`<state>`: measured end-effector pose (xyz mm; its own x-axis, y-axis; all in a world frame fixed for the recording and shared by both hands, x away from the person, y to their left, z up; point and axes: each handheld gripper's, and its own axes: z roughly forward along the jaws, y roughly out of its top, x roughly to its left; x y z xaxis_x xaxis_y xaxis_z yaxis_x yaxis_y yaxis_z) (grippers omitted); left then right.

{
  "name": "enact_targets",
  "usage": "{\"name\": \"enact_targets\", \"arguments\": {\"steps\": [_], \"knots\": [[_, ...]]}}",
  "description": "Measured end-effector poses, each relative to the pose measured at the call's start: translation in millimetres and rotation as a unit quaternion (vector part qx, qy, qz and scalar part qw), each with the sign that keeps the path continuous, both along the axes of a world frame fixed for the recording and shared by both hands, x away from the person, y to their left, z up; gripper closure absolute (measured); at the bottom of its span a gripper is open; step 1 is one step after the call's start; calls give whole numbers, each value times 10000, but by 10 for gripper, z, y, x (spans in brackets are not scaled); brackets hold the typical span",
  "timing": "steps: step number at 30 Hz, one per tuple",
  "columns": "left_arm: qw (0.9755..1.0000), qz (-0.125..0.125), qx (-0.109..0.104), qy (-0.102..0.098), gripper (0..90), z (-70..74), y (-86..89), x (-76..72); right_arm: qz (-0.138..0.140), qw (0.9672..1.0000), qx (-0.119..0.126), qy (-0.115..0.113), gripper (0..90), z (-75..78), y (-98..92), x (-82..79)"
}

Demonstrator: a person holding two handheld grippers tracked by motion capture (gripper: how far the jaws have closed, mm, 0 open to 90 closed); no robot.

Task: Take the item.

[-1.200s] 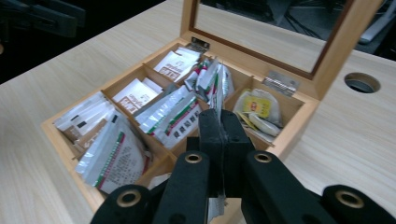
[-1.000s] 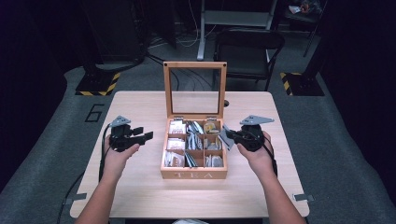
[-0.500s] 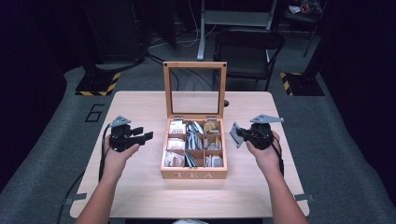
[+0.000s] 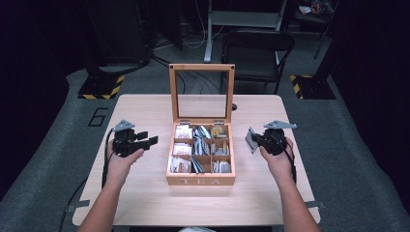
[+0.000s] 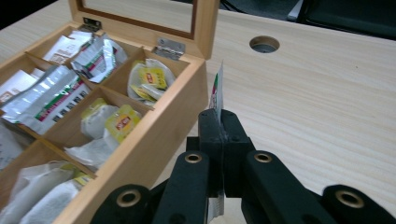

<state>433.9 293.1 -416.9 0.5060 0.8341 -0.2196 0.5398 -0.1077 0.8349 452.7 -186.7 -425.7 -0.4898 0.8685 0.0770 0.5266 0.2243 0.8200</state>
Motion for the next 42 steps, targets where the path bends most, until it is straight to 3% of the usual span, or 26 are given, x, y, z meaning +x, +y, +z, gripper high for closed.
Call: {"name": "enact_targets", "arguments": {"steps": [10,18,42], "knots": [[10000,13,-8,-21,435,-2,1,0,-233,9995,-156,151,897,-198,-66,73],[10000,-5,4,19,435,-5,-4,0,-256,9991,-249,221,896,-313,-85,122],[10000,16,-9,14,435,-13,1,4,-405,9982,-126,420,889,-512,-165,190]]}}
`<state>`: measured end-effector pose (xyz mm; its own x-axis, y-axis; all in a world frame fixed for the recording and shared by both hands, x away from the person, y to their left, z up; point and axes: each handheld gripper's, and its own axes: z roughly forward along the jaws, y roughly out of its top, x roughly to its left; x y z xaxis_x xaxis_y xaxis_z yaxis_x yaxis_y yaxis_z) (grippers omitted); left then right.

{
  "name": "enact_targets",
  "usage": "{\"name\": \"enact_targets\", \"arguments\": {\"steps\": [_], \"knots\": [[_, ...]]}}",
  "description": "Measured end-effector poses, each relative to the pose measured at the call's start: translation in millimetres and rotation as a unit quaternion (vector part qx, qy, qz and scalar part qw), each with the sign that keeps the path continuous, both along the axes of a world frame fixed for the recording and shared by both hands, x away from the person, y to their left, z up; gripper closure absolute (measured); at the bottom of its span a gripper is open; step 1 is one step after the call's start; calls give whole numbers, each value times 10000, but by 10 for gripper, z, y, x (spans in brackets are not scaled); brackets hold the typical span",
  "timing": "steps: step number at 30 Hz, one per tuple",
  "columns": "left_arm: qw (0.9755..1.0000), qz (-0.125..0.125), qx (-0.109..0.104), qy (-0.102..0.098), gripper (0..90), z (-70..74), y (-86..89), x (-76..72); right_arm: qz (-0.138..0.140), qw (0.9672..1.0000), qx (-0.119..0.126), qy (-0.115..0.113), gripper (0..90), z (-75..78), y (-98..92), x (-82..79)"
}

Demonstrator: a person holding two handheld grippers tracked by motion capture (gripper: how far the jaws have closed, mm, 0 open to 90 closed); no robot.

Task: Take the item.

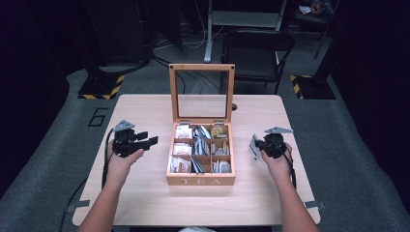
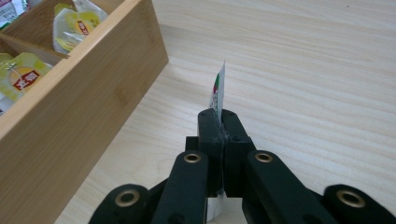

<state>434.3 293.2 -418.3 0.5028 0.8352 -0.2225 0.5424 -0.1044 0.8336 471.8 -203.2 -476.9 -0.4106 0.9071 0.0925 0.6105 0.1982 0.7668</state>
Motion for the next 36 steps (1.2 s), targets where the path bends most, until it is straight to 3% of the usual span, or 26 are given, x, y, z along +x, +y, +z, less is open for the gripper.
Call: {"name": "enact_targets", "arguments": {"steps": [21,36], "knots": [[10000,-1,-8,2,435,-1,-1,0,-476,9988,-35,130,776,-46,-193,31],[10000,-1,-8,-16,435,10,13,-3,-736,9972,-99,22,583,-31,-273,30]]}}
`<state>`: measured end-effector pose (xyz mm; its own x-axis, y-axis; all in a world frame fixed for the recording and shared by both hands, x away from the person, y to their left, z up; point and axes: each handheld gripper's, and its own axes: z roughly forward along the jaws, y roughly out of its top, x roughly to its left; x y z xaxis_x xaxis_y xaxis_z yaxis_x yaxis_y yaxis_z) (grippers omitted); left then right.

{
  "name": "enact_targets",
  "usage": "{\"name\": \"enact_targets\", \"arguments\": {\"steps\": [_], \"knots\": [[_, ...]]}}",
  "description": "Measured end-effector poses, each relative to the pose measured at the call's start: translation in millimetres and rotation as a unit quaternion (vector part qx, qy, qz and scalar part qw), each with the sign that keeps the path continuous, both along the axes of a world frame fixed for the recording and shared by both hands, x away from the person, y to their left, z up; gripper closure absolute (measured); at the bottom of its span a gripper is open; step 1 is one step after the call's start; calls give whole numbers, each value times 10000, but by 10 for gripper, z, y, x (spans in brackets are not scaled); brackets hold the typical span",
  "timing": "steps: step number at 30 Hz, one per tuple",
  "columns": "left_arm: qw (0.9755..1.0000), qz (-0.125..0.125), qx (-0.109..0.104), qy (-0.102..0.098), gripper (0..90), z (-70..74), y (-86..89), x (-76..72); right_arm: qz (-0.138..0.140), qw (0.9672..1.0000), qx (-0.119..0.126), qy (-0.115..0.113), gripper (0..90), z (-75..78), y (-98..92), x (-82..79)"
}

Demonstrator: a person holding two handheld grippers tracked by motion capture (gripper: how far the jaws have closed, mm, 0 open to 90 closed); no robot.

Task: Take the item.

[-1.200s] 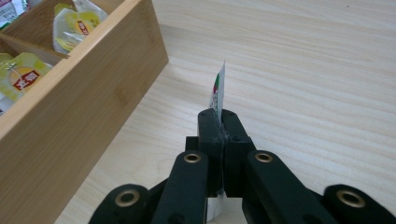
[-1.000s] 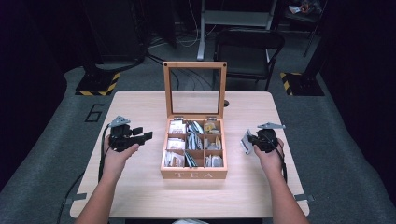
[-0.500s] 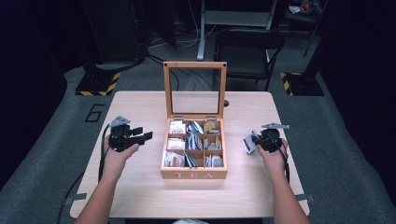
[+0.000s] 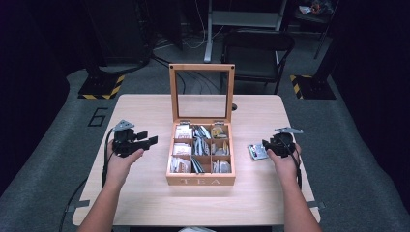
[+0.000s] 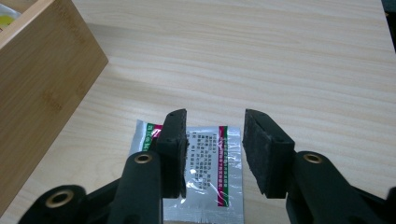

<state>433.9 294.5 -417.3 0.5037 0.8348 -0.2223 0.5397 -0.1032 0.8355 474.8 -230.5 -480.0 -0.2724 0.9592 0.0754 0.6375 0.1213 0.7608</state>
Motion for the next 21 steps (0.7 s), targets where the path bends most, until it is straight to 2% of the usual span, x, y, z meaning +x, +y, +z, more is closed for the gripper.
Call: {"name": "enact_targets", "arguments": {"steps": [2,15,21], "knots": [[10000,9,-6,-1,435,1,3,-1,-59,10000,-43,-35,564,13,3,-6],[10000,15,-16,8,434,-2,12,3,121,9998,-99,-119,526,57,74,-22],[10000,18,-25,18,434,-5,12,5,201,9997,-52,-140,512,93,119,-35]]}}
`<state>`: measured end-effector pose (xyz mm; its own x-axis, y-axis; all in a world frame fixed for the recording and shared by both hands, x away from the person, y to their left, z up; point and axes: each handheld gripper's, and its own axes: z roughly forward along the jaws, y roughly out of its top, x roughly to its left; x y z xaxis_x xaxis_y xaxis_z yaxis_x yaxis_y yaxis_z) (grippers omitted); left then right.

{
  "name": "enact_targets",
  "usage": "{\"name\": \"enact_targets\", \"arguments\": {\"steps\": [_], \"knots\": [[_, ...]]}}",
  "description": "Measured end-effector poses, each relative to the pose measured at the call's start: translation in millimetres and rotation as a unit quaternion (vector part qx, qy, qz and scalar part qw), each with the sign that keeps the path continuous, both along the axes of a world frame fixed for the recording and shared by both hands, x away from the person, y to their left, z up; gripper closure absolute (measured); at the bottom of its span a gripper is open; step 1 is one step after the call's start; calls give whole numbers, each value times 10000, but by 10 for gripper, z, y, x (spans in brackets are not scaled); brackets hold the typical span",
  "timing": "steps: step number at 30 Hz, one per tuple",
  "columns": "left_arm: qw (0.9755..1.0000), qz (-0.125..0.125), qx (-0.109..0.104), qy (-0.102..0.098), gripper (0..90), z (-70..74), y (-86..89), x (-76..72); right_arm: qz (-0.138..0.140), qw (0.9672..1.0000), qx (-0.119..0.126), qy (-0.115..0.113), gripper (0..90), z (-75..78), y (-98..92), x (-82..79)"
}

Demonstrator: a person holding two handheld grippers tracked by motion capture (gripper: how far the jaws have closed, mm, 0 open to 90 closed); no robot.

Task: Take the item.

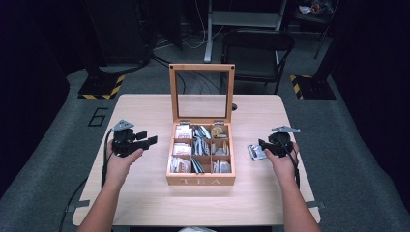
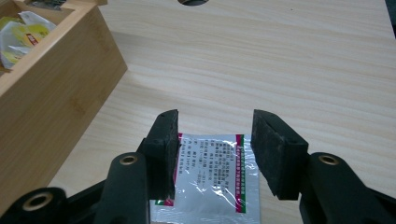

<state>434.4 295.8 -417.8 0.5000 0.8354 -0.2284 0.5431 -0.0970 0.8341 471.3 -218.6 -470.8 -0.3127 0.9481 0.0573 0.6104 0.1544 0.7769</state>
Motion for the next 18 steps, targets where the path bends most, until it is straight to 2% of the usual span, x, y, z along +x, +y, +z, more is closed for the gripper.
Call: {"name": "enact_targets", "arguments": {"steps": [5,12,14,18], "knots": [[10000,19,-16,-18,433,8,11,-3,77,10000,6,3,501,44,59,-14],[10000,17,-13,-12,434,11,6,-6,234,9997,-42,-114,493,123,150,-41],[10000,12,-9,-12,433,10,3,-7,358,9992,-86,-173,492,148,170,-44],[10000,10,1,-25,433,15,8,-11,488,9987,-72,-140,487,195,235,-45]]}}
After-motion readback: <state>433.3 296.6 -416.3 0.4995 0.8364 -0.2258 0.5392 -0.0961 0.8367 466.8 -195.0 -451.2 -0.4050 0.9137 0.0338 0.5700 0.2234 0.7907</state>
